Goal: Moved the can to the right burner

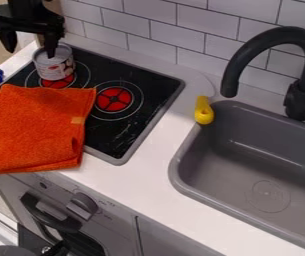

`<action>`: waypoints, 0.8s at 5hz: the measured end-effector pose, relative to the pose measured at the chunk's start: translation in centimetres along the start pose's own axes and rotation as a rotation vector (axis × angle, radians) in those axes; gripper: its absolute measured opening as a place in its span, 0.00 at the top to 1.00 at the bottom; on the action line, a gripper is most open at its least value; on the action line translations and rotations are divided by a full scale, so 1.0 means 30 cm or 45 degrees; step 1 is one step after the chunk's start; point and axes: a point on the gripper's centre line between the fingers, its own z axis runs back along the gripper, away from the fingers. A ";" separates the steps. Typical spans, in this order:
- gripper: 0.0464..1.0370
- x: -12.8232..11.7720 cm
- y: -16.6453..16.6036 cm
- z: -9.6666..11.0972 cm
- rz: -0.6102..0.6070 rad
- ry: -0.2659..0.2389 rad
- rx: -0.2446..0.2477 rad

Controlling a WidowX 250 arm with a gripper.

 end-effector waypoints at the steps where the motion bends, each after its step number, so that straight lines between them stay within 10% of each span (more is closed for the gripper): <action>1: 0.04 -0.025 -0.010 -0.038 0.010 0.052 -0.011; 4: 0.04 0.127 0.182 -0.100 0.717 0.005 0.012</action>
